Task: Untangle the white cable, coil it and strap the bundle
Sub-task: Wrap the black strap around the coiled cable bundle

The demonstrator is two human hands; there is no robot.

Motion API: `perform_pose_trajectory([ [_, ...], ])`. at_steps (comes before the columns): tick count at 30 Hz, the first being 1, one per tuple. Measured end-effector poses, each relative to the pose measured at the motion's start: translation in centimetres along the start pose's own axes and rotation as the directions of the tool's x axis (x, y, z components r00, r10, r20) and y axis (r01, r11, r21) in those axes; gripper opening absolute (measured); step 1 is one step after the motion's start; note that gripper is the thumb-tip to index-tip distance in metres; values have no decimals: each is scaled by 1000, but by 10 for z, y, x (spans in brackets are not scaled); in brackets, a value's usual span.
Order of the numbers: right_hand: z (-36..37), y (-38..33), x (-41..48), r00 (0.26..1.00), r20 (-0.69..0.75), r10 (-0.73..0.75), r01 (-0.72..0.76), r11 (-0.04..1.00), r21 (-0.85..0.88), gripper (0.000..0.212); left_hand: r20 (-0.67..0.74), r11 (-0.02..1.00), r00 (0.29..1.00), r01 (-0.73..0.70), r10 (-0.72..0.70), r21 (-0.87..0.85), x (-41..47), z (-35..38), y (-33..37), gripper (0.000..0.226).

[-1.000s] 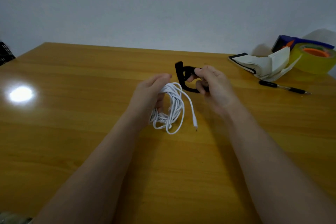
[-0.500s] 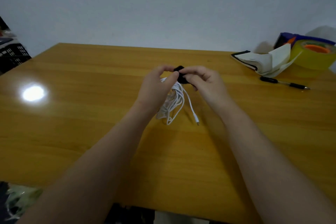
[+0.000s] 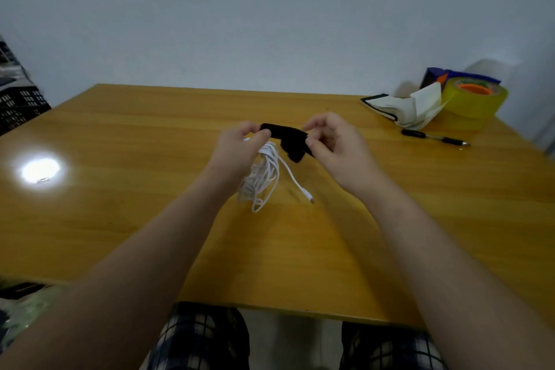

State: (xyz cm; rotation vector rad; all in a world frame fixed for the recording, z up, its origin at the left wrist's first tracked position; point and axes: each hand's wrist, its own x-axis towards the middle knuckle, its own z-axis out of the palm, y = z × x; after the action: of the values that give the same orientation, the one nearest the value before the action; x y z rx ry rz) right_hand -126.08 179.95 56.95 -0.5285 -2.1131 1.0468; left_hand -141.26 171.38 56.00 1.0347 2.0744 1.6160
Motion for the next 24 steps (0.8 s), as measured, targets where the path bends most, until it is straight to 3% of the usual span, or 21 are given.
perform_pose_trajectory([
  [3, -13, -7, -15, 999, -34, -6, 14, 972, 233, 27, -104, 997, 992, 72, -75, -32, 6, -21, -8, 16],
  [5, -19, -14, -17, 997, -64, 41, -19, 953, 303, 28, -91, 998, 994, 58, -57, 6, 6, -23, -7, 13],
  [9, -25, -21, -18, 987, 114, 113, -129, 982, 141, 30, -18, 999, 1000, 17, -16, 35, -3, -6, 1, 11],
  [11, -29, -22, -21, 983, 138, 120, -137, 983, 122, 23, 10, 999, 999, 42, -43, 22, -4, -4, 1, 13],
  [16, -37, -29, -17, 999, -18, 44, -43, 997, 65, 13, 168, 987, 972, 159, -161, 24, -11, 0, 6, 38],
  [21, -16, -45, -12, 995, 98, -35, 30, 998, 54, 22, 308, 929, 915, 323, -259, -179, -22, 11, 23, 23],
  [24, -3, -37, -12, 975, 97, -200, 214, 964, -160, 23, 303, 920, 917, 329, -257, -214, -25, 13, 23, 27],
])
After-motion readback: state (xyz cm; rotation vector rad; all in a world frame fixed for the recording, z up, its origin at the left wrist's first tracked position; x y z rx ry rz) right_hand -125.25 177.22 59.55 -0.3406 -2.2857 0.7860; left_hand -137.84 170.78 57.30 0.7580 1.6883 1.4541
